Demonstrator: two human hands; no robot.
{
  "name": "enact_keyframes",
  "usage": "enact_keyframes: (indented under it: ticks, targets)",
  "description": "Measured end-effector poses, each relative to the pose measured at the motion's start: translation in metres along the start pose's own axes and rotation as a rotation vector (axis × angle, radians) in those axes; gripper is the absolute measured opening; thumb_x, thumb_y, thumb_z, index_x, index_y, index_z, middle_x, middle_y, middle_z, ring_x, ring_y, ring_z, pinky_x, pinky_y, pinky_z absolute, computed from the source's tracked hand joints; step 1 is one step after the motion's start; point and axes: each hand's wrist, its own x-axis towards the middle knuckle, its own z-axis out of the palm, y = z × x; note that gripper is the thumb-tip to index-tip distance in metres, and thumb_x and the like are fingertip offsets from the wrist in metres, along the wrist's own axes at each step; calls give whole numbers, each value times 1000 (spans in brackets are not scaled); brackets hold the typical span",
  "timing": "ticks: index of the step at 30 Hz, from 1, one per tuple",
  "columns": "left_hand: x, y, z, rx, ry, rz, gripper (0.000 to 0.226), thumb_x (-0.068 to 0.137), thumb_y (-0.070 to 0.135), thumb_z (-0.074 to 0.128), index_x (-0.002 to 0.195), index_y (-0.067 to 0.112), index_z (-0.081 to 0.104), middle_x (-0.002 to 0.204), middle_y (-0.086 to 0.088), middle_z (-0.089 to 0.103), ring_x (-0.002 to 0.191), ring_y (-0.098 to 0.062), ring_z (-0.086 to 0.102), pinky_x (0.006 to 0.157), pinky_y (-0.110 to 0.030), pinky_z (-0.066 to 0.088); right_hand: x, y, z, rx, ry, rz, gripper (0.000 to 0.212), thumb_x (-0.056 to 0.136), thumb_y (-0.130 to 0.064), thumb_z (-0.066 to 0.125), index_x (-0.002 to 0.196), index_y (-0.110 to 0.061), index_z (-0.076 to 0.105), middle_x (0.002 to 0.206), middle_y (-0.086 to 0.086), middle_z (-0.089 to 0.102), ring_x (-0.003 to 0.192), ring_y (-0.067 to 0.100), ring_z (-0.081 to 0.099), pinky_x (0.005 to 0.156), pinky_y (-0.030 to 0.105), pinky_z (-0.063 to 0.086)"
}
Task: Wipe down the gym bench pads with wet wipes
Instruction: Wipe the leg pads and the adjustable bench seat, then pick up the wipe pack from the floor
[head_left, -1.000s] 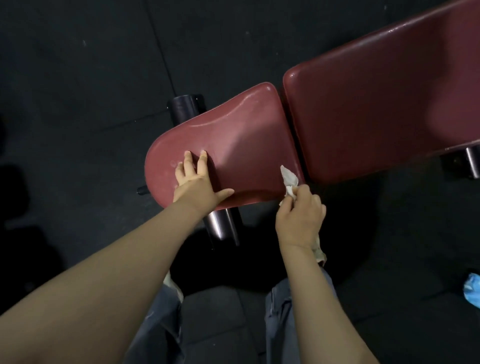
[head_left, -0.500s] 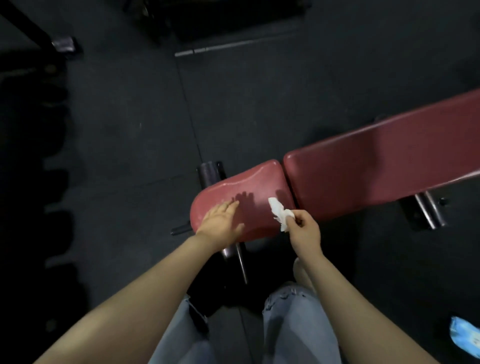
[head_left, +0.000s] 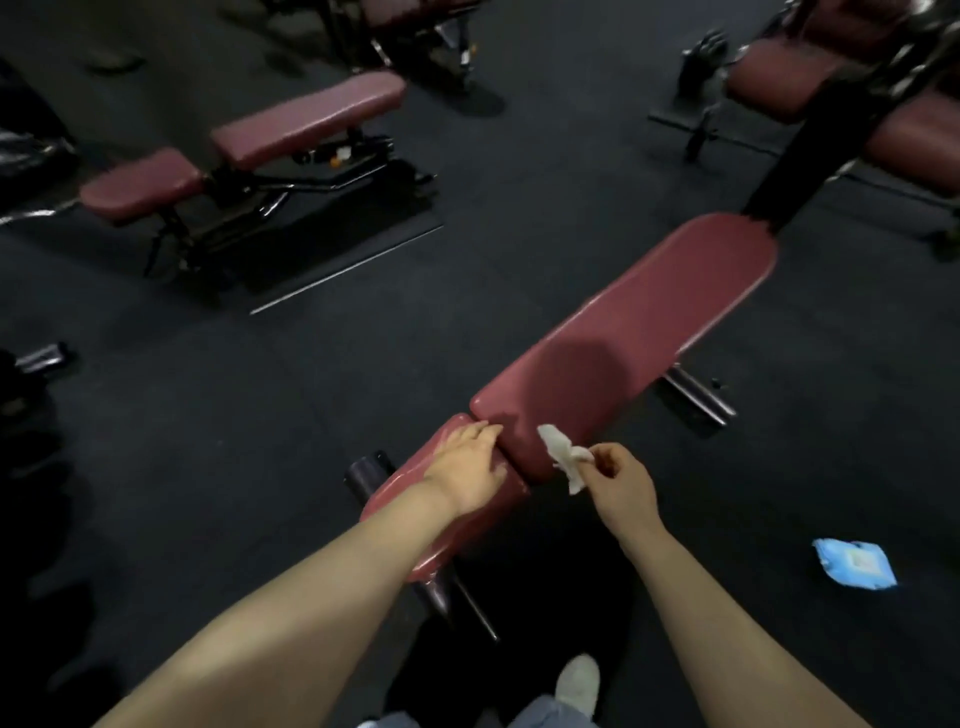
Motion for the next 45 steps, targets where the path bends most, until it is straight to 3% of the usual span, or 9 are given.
enact_keyframes:
  ticks: [9, 12, 17, 20, 26, 30, 45]
  targets:
    - [12, 166, 61, 54, -18, 205, 59, 95, 33, 52, 150, 17, 36, 156, -5, 36, 143, -23, 32, 118, -34, 24, -43, 89, -177, 187, 198, 263, 21, 92, -41, 58, 86, -22, 65, 79, -5, 70, 76, 15, 67, 72, 34, 56]
    - [17, 220, 97, 64, -62, 242, 59, 97, 33, 52, 151, 17, 35, 157, -4, 34, 145, -21, 30, 120, -33, 23, -63, 130, -235, 249, 255, 311, 15, 92, -28, 59, 83, -16, 63, 69, -2, 66, 64, 13, 62, 61, 25, 48]
    - [25, 303, 148, 103, -153, 355, 58, 98, 31, 53, 151, 14, 36, 157, -5, 35, 145, -21, 30, 120, -34, 23, -95, 190, -320, 366, 383, 453, 6, 90, -11, 58, 92, -9, 62, 77, 7, 67, 63, 14, 59, 60, 24, 48]
    - [40, 344, 170, 126, -200, 412, 58, 97, 30, 54, 150, 14, 37, 156, -5, 37, 145, -21, 31, 120, -36, 25, -107, 223, -355, 436, 469, 547, 7, 88, -13, 59, 92, -10, 64, 83, 8, 70, 67, 15, 59, 67, 30, 50]
    - [88, 421, 207, 135, -312, 486, 57, 98, 29, 54, 151, 16, 36, 156, -3, 36, 145, -21, 30, 118, -36, 26, -116, 277, -407, 547, 629, 664, 7, 87, -11, 60, 93, -7, 64, 82, 5, 68, 67, 15, 58, 62, 27, 48]
    - [129, 477, 234, 154, -348, 536, 57, 98, 29, 54, 150, 16, 36, 155, -3, 37, 145, -21, 31, 118, -36, 27, -96, 305, -444, 577, 711, 719, 8, 81, -11, 63, 89, -8, 65, 85, 5, 72, 81, 22, 66, 77, 35, 53]
    - [249, 719, 322, 257, -577, 724, 56, 97, 28, 53, 150, 17, 38, 156, -2, 35, 146, -19, 28, 119, -36, 26, -39, 384, -595, 698, 1017, 818, 8, 84, -15, 67, 89, -8, 66, 74, 3, 66, 65, 13, 57, 61, 27, 46]
